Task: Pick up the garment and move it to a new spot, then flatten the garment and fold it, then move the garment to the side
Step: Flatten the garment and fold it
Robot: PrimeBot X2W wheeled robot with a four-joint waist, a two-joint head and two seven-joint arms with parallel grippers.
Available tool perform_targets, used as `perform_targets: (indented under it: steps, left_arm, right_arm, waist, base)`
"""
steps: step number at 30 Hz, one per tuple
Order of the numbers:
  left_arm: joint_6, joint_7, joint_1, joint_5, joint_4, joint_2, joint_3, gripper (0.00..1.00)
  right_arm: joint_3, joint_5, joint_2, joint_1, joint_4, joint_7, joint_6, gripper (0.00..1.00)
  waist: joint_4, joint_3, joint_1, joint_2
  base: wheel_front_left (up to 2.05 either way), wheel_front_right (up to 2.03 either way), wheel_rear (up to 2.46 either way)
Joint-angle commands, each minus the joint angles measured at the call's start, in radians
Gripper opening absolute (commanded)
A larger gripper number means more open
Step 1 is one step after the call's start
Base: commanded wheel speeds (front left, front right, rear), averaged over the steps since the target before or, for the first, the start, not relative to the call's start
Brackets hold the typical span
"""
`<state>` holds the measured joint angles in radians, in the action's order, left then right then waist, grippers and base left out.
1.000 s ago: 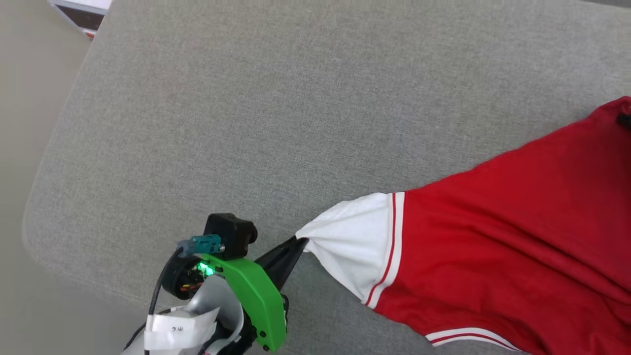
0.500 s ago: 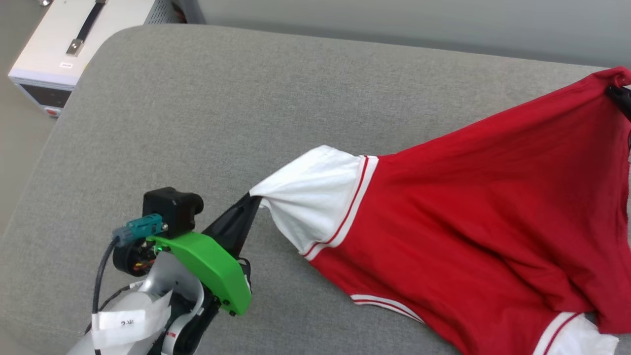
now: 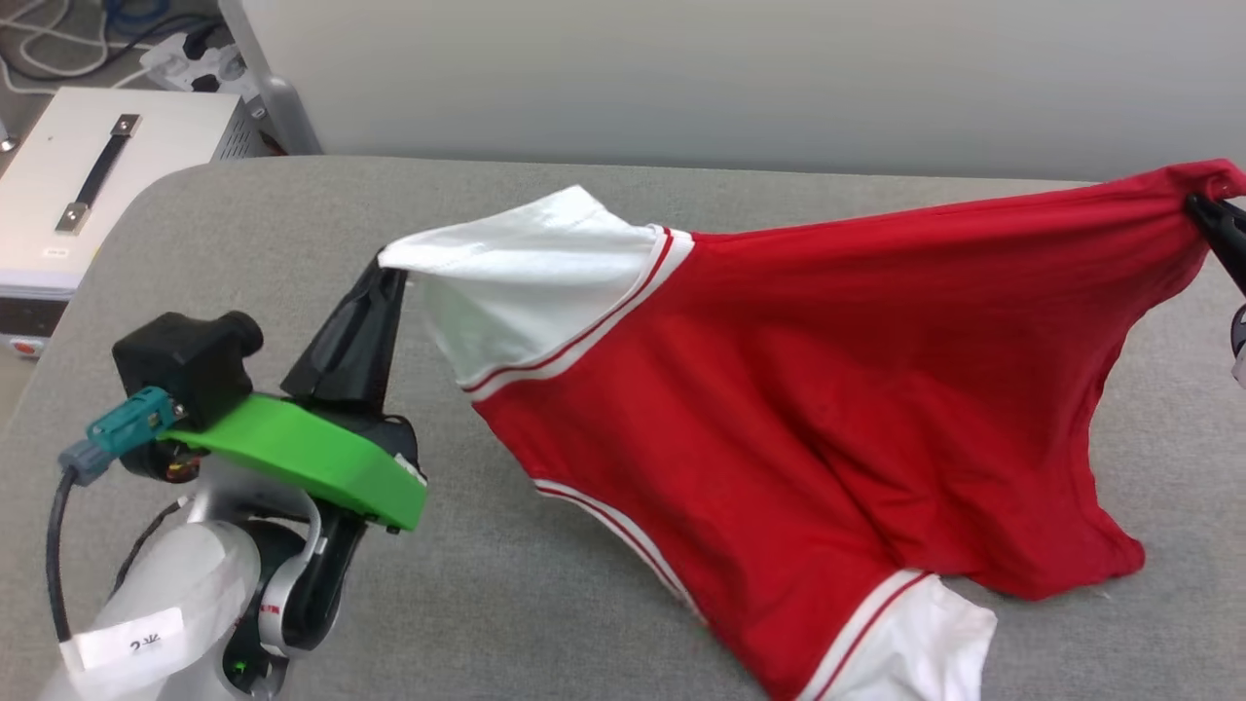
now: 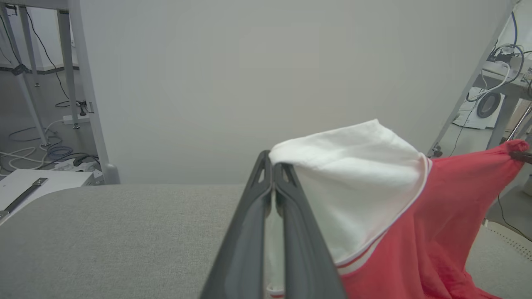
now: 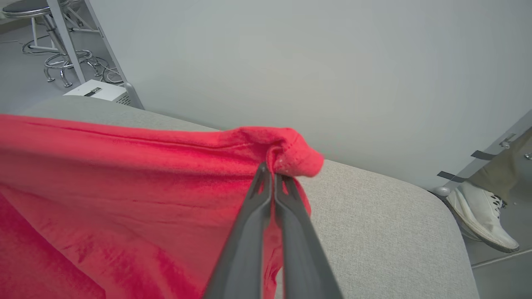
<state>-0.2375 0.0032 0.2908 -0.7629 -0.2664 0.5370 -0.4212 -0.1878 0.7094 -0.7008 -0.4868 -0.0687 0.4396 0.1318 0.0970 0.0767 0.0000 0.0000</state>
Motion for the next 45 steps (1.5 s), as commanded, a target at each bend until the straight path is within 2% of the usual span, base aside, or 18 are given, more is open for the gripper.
perform_targets:
  steps: [1, 15, 23, 28, 38, 45]
  left_arm:
    - [-0.006, -0.019, 0.026, 0.019, -0.008, 0.005, 0.014, 0.00]
    - [-0.031, -0.074, 0.206, 0.114, -0.155, 0.061, 0.109, 0.00]
    - [-0.033, -0.007, 0.320, 0.137, -0.222, 0.111, 0.135, 0.00]
    - [-0.025, 0.046, 0.376, 0.150, -0.222, 0.149, 0.137, 0.00]
    - [0.045, 0.148, 0.544, 0.158, -0.181, 0.215, 0.121, 0.00]
    - [0.130, 0.185, 0.736, 0.145, -0.065, 0.233, 0.118, 0.00]
  right_arm:
    - [0.019, -0.010, 0.003, 0.023, 0.022, -0.013, -0.001, 0.00]
    - [0.218, -0.086, 0.081, 0.092, 0.266, -0.046, -0.001, 0.00]
    - [0.286, -0.111, 0.143, 0.050, 0.310, -0.060, -0.001, 0.00]
    - [0.298, -0.128, 0.146, 0.015, 0.326, -0.072, -0.001, 0.00]
    - [0.291, -0.175, 0.105, -0.104, 0.293, -0.096, -0.001, 0.00]
    - [0.234, -0.206, 0.070, -0.291, 0.205, -0.102, -0.001, 0.00]
  waist:
    - [-0.028, -0.030, 0.0000, 0.0000]
    - [-0.057, -0.074, 0.0000, 0.0000]
    - [-0.076, -0.054, 0.0000, 0.0000]
    - [-0.082, -0.019, 0.0000, 0.0000]
    - [-0.076, 0.128, 0.0000, 0.0000]
    - [-0.069, 0.292, 0.0000, 0.0000]
  base:
    - [0.00, 0.00, 0.00]
    - [0.00, 0.00, 0.00]
    - [0.00, 0.00, 0.00]
    - [0.00, 0.00, 0.00]
    - [0.00, 0.00, 0.00]
    - [0.00, 0.00, 0.00]
